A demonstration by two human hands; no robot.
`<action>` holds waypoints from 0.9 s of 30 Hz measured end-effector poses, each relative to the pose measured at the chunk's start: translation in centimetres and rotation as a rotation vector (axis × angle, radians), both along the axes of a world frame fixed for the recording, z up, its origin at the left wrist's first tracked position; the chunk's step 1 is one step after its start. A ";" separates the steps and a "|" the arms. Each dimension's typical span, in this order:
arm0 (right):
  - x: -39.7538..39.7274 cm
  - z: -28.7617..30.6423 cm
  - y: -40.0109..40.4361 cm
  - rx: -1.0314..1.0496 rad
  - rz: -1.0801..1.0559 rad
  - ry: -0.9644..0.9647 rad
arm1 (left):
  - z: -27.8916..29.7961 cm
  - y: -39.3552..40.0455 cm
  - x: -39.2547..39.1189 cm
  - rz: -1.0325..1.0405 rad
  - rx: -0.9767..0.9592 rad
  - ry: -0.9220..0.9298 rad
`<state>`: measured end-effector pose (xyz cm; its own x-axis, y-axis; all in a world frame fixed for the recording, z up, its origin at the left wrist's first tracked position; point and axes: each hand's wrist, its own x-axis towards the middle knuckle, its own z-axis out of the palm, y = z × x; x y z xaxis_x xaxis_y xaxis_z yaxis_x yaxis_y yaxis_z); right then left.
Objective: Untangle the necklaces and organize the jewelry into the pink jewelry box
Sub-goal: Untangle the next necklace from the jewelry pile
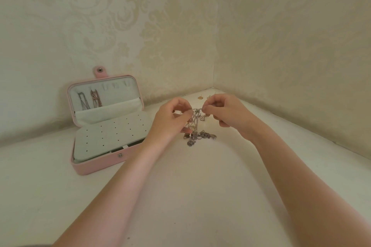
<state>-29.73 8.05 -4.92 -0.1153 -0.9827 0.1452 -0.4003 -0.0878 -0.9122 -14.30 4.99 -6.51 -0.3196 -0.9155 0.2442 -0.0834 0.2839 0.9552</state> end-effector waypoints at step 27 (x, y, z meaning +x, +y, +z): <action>0.0 0.5 -0.3 -0.056 -0.075 -0.796 | 1.7 -0.9 1.1 -0.203 0.465 0.860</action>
<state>-29.69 7.71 -4.42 -0.2701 -0.9620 0.0405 0.3624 -0.1405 -0.9214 -13.22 4.07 -4.83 -0.3631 -0.9267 0.0974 0.6973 -0.2009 0.6881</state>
